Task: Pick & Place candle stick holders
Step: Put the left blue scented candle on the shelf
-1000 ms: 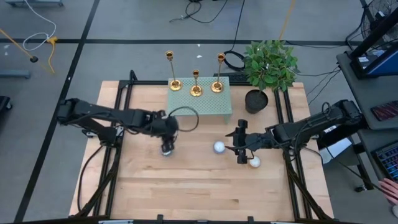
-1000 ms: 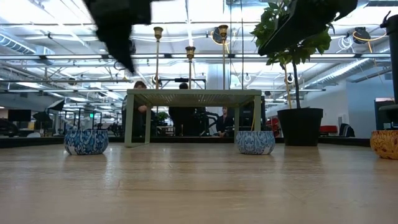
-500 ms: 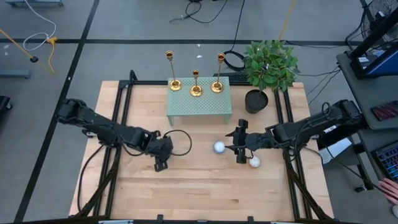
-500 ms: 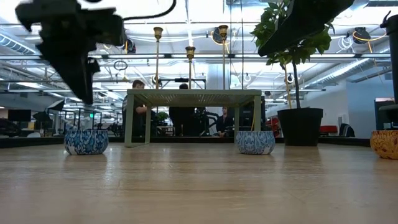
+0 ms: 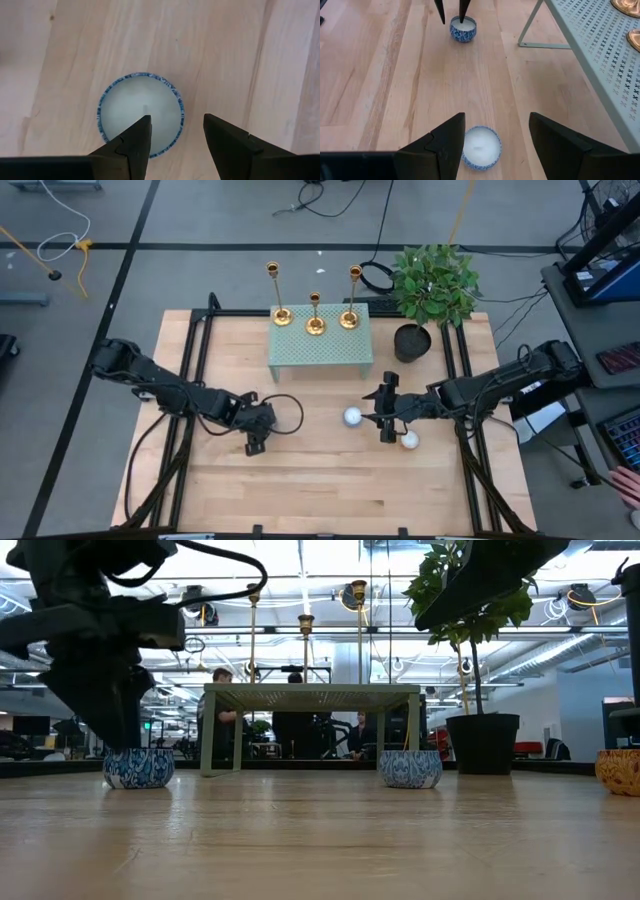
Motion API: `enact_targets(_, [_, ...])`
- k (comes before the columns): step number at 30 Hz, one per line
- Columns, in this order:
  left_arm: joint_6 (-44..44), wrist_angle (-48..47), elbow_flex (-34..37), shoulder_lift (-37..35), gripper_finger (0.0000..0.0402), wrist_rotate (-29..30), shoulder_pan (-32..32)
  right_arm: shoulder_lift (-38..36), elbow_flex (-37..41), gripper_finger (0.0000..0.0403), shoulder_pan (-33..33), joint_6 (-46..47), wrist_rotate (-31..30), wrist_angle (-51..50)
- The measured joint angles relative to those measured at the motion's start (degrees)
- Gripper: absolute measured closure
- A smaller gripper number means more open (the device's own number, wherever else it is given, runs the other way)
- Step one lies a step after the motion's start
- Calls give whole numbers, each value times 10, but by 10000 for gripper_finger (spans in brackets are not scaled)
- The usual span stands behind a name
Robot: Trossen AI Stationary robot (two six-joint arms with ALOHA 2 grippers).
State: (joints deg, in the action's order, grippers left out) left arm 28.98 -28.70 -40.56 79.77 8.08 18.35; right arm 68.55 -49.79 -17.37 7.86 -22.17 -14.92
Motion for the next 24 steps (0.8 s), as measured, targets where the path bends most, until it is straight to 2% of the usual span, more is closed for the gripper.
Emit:
enact_targets(5, [-22, 5, 4, 0, 226, 0, 0, 0, 0, 190, 0, 0, 0, 0])
enact_targets(12, [-29, 5, 4, 0, 297, -3, 0, 0, 0, 190, 0, 0, 0, 0])
enact_targets(16, [-29, 5, 4, 0, 324, -5, 0, 0, 0, 190, 0, 0, 0, 0])
enact_targets(24, [-28, 10, 4, 0, 323, -6, 0, 0, 0, 190, 0, 0, 0, 0])
